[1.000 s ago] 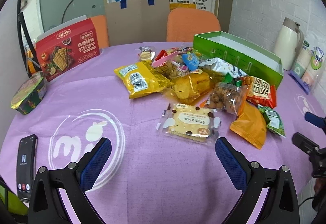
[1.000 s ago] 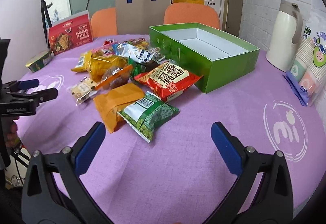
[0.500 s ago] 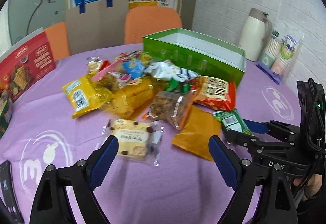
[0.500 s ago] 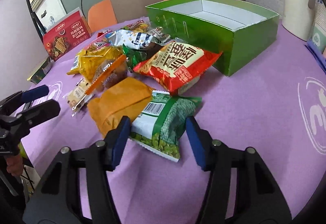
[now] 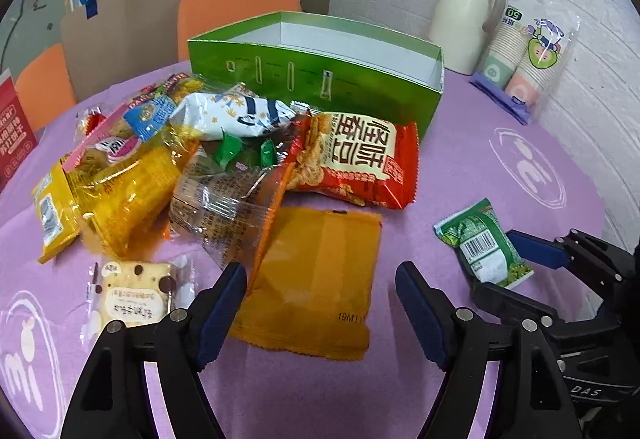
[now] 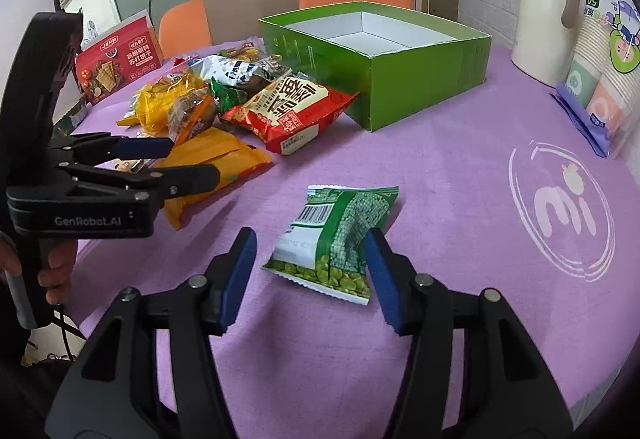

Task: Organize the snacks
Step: 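Close the right tool on the green pea bag while the left tool grasps the orange bag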

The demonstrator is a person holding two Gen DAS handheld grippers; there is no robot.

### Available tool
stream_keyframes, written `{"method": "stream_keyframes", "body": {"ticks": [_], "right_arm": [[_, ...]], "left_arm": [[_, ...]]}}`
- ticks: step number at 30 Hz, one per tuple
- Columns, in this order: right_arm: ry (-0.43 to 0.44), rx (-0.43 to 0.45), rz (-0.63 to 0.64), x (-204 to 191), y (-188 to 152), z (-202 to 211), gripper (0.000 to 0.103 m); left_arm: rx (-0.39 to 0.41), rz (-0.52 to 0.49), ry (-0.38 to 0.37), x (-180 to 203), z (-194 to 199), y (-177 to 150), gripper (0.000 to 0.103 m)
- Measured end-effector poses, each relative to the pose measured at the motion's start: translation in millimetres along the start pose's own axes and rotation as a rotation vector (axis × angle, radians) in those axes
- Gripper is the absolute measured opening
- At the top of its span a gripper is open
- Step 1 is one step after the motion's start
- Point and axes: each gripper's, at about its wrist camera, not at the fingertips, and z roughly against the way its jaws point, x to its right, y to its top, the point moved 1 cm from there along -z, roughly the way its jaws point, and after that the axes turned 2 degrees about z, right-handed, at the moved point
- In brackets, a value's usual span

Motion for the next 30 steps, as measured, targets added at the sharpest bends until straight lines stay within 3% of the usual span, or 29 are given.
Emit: {"method": "stream_keyframes", "body": {"ticks": [7,14,16,18,20,23,25,27,30], "right_arm": [[-0.007,-0.018,-0.023,1.8,-4.4,-1.3,0.06],[-0.027,-0.031,-0.03,-2.0,-5.5,-4.4,0.06],[-0.04,-0.027,-0.037,-2.7,-5.4,-6.3,0.06],[-0.046,-0.024,-0.04,-2.9,-4.8,-7.9,0.06],[-0.07,-0.029,-0.029,-4.3,-4.1,-8.8,0.052],[-0.046,-0.026,-0.025,-5.4,-4.9,-4.5,0.048],[-0.028,-0.018,-0.027,-4.8,-4.8,4.8,0.037],[0.004,0.009,-0.036,-2.6,-1.2,19.3,0.021],[-0.02,0.045,-0.014,-2.1,10.0,34.3,0.016]], "left_arm": [[-0.037,-0.083,0.021,13.6,-16.9,-3.0,0.085],[-0.06,-0.078,0.049,14.3,-18.8,-3.6,0.084],[-0.047,-0.081,0.071,14.8,-17.8,-4.2,0.071],[-0.045,-0.082,0.046,14.5,-14.7,-4.6,0.059],[-0.045,-0.072,0.034,13.4,-12.9,-4.5,0.055],[-0.043,-0.053,0.009,9.7,-3.8,-9.0,0.048],[-0.038,-0.029,-0.032,7.5,6.9,-10.5,0.048],[-0.005,-0.036,-0.055,9.6,26.4,-9.3,0.048],[0.071,-0.063,-0.073,17.9,55.8,2.2,0.048]]}}
